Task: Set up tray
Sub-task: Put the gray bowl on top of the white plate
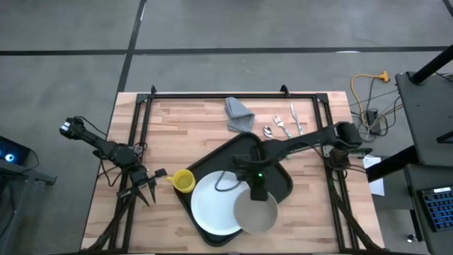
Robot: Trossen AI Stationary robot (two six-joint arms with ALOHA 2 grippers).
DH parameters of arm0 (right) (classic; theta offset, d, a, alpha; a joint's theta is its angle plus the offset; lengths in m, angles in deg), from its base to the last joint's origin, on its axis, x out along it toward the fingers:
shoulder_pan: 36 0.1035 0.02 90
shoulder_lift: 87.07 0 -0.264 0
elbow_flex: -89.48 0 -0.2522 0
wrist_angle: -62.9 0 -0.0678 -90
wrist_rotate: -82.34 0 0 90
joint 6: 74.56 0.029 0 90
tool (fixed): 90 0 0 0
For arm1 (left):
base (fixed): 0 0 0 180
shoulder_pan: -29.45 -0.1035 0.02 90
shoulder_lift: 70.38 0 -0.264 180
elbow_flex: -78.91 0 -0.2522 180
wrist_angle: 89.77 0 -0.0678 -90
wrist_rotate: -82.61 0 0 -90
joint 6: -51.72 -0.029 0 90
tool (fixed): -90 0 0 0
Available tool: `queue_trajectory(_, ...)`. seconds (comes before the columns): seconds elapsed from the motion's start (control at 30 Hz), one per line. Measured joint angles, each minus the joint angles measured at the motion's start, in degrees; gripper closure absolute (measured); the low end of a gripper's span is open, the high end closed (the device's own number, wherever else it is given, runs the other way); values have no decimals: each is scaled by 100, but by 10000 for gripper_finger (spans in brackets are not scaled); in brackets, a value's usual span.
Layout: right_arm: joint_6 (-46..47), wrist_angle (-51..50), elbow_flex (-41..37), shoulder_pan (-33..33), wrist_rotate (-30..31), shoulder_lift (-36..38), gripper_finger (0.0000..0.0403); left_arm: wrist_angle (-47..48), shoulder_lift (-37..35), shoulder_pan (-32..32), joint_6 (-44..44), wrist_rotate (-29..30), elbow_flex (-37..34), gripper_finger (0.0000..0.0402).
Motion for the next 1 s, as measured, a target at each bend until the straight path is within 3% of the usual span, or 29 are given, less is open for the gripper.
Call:
queue_trajectory(0.3, -251, -114, 1053, -346, -7, -1041, 394, 2, 0, 0, 0, -4, 0, 313)
queue_trajectory(0.63, -583, -822, 2797, -361, 6, -2192, 394, 6, 0, 1, -1, -24, 0, 313)
queue_trajectory(1.0, -801, -1071, 3998, -388, 166, -2901, 394, 6, 0, 0, 0, -22, 0, 313)
